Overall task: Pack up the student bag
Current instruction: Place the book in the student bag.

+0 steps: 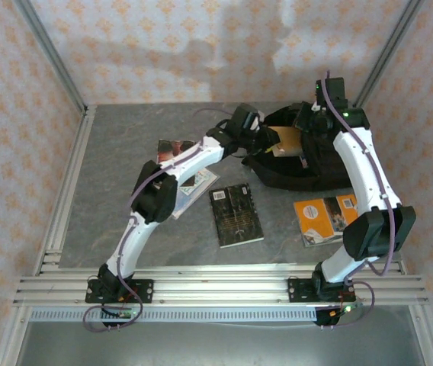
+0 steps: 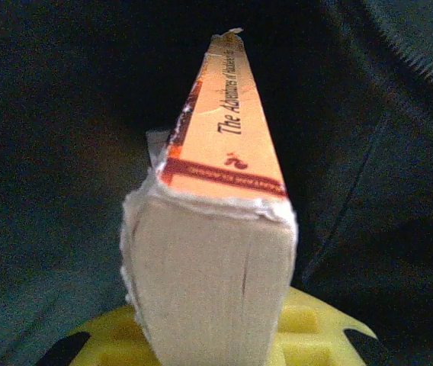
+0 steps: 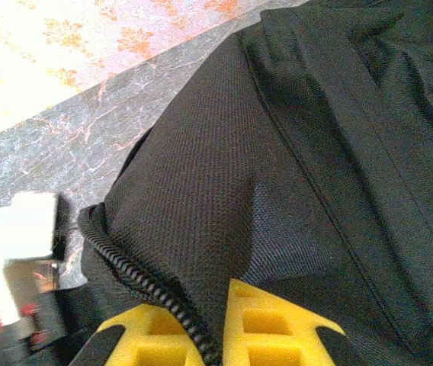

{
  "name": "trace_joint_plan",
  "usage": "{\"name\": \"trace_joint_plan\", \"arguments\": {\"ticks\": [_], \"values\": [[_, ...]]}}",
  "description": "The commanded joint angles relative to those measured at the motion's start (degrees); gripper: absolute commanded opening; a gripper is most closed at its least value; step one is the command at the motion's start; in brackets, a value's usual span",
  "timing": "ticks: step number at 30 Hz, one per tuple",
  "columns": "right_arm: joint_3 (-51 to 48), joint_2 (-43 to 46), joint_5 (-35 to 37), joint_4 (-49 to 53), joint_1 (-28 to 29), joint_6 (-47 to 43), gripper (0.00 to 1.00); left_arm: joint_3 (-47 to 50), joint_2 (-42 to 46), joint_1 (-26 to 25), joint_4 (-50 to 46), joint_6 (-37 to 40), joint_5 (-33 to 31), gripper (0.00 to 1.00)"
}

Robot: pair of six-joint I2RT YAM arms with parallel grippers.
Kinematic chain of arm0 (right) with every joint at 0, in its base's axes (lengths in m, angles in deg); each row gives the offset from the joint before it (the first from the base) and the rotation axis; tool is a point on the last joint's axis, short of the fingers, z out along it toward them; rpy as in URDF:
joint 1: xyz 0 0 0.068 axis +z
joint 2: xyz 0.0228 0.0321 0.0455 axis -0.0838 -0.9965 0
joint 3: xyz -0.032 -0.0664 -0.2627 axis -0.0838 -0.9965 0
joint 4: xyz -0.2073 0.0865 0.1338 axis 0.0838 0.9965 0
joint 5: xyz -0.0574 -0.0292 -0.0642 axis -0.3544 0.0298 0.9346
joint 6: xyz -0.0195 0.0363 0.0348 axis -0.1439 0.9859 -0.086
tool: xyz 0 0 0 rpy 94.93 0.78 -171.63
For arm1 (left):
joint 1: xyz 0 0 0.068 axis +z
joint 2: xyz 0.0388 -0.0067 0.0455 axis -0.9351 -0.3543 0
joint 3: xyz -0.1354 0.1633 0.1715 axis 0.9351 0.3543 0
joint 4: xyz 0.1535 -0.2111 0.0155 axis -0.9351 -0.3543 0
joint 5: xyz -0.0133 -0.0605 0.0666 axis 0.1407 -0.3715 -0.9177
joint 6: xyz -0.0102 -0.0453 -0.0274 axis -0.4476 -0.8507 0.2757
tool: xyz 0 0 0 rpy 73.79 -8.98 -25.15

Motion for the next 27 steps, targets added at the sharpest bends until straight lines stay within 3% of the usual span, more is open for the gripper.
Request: {"name": "trace_joint_plan", "arguments": {"ticks": [1, 6, 9, 11, 15, 16, 21, 25, 27], "values": [[2.86, 2.47, -2.69, -4.70, 0.03, 0.79, 0.00, -6.88, -1.39, -2.41, 8.36, -4.50, 3.50, 0.00], [3.72, 1.59, -3.59, -4.87, 0.02, 1.39, 0.00, -17.98, -10.53, -4.70, 8.96, -8.83, 2.62, 0.00], [3.41, 1.29, -4.34, -5.98, 0.00, 2.33, 0.00, -30.70, -19.48, -6.45, 6.11, -10.83, 0.96, 0.00], [2.80, 1.30, -4.36, -7.06, 0.02, 3.15, 0.00, -37.34, -25.03, -7.30, 6.30, -12.99, -0.73, 0.15], [1.25, 1.30, -4.54, -8.89, 0.02, 4.16, 0.00, -38.09, -28.29, -7.77, 11.06, -15.46, -1.32, 0.73], [0.97, 1.30, -4.41, -9.15, 0.02, 4.21, 0.00, -38.08, -28.01, -7.77, 11.09, -14.73, -0.74, 0.78], [-0.29, 1.42, 0.26, -9.45, -0.11, 3.77, 0.00, -37.95, -22.94, -7.44, 4.96, -6.36, 2.29, 0.82], [-1.62, 2.01, 11.15, -11.19, -0.23, 4.14, 0.00, -34.44, -16.11, -6.65, -5.83, 3.55, 3.17, 0.83], [-1.47, 1.59, 14.37, -12.48, -1.07, 4.43, 0.00, -28.89, -11.93, -6.19, -6.81, 5.98, 3.77, 0.83]]}}
